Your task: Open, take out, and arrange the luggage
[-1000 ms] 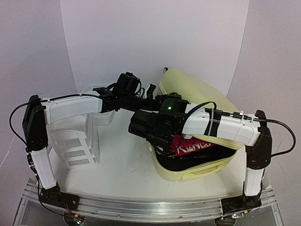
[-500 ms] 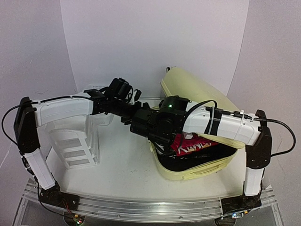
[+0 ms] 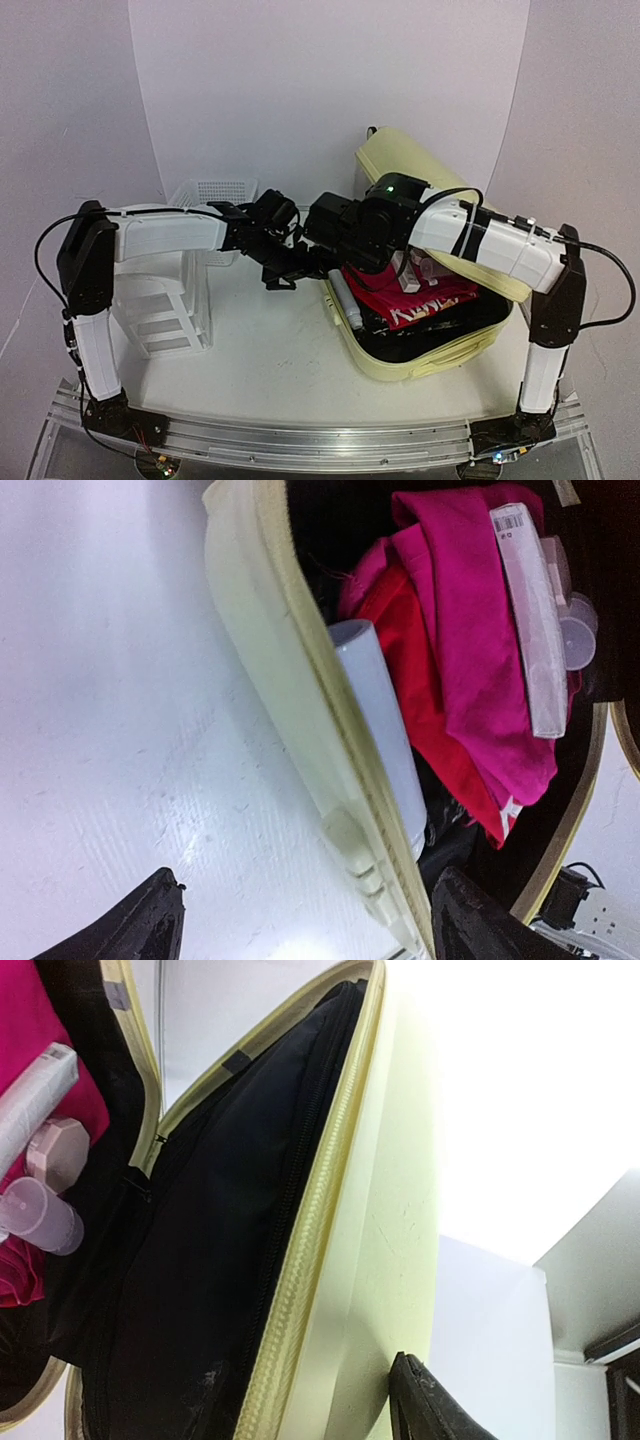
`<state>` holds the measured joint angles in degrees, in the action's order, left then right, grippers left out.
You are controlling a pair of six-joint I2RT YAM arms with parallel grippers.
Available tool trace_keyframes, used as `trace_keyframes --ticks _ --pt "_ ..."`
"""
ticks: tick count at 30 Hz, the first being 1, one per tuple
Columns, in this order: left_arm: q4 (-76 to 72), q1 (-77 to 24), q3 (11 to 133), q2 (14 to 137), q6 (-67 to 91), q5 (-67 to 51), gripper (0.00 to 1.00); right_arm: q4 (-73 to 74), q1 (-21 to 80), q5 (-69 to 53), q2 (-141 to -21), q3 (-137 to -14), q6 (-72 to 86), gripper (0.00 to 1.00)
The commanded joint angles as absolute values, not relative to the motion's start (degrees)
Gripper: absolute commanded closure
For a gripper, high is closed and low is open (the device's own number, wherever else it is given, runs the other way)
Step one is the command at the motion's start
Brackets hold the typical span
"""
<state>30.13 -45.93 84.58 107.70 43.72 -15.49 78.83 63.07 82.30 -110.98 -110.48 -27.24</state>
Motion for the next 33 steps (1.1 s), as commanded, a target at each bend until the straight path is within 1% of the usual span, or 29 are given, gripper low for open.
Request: trace_keyframes --ticks 1,5,12,18,22,28,31,33 --pt "29.11 -46.87 94.44 113.59 45.15 -16.37 0.19 74.92 58.36 80.08 -104.46 -113.23 -20.83 1.0" --pt "29.09 -47.02 101.78 120.17 44.15 -13.8 0.27 74.82 56.27 80.36 -101.37 -113.81 -20.68 1.0" --pt "29.01 -47.2 114.47 130.28 40.26 -13.03 0.32 74.63 51.39 79.61 -94.53 -110.34 -18.6 1.0" --pt "27.64 -47.29 126.04 138.07 36.16 -15.65 0.34 74.62 46.97 80.3 -89.57 -106.34 -17.6 1.0" --pt "24.27 -47.37 130.16 140.74 34.4 -16.39 0.33 74.5 43.8 79.16 -86.35 -104.61 -16.48 0.93" --pt "18.17 -47.59 131.43 142.57 34.19 -19.69 0.33 73.89 37.8 77.78 -82.96 -102.25 -16.79 0.75" --pt "17.11 -48.11 132.04 143.3 34.27 -20.2 0.33 73.2 35.6 77.0 -81.45 -101.03 -16.77 0.69" --pt "17.01 -48.21 131.47 143.03 34.52 -20.21 0.31 72.65 34.72 76.97 -80.81 -100.47 -16.94 0.62"
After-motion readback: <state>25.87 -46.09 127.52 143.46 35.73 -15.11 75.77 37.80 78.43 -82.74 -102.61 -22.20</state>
